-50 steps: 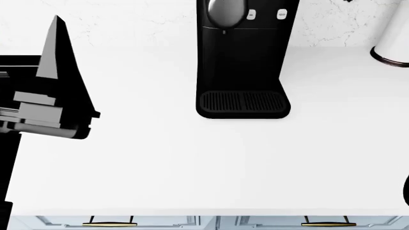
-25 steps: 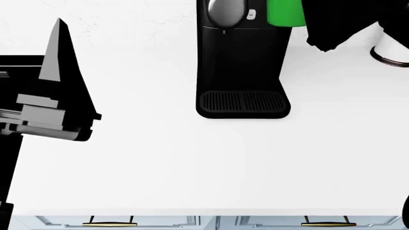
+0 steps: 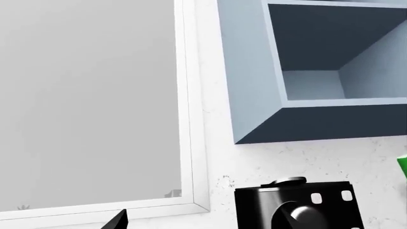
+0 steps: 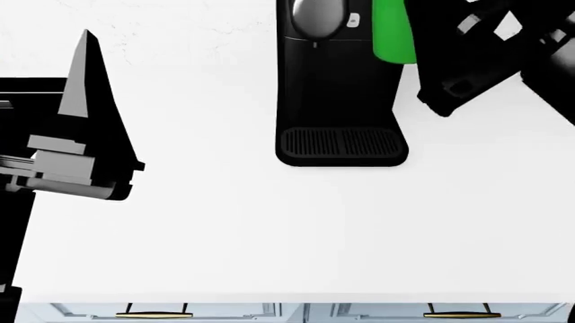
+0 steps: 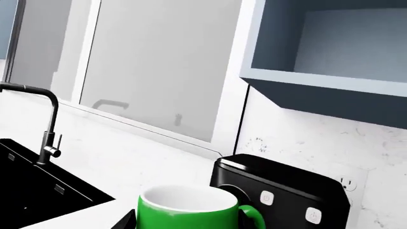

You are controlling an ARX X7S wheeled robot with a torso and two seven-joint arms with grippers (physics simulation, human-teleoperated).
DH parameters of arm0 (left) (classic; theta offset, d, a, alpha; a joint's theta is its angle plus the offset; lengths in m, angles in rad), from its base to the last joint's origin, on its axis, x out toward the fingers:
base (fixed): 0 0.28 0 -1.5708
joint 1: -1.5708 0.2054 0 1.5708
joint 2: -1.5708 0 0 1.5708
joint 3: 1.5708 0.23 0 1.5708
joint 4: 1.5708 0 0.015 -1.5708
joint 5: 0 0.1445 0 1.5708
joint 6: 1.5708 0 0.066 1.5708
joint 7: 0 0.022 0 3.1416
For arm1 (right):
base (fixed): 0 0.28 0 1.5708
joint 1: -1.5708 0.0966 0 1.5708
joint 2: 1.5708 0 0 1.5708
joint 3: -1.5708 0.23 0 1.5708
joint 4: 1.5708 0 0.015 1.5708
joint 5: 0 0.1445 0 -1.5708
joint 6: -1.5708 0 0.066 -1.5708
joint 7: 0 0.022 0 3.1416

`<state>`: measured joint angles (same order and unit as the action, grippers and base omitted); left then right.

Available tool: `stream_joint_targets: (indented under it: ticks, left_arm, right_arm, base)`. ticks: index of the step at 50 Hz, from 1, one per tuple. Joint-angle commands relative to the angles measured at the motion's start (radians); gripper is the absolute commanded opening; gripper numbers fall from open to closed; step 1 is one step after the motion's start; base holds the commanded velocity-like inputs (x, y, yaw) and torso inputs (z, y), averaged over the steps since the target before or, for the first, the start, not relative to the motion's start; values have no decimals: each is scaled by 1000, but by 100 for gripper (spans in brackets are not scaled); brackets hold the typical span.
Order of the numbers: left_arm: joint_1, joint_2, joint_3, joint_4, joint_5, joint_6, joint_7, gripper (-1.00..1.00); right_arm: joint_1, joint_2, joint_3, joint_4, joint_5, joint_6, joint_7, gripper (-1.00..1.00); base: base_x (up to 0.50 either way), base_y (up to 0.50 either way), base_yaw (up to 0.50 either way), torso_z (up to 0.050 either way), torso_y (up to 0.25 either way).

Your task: Pick the mug from the cabinet, place it under the coffee machine dispenser, and press the start button.

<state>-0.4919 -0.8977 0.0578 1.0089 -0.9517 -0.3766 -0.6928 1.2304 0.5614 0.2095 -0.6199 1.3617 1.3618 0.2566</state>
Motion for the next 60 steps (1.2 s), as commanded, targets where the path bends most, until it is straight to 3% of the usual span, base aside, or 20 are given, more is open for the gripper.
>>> stream_joint_targets:
  ticks: [1,21,33,60]
  left_arm:
    - [3,-7,8,-1,4,10,-3,100]
    - [24,-16,17,-5,16,32,-9,100]
    - [37,-24,17,-7,21,45,-12,100]
    - [59,-39,20,-12,28,71,-16,100]
  right_arm:
    - [-98,7,28,-139,-33,-59,-5,-100]
    - [-341,-28,90,-327,-144,-189,-58,-100]
    - [-610,-45,7,-390,-448,-389,-243,-100]
    - [-636,-40,-1,-381,-444,-431,-171,-100]
  base:
    - [0,0,0,0,0]
    - [0,0,0,1,0]
    - [0,0,0,0,0]
    - [0,0,0,0,0]
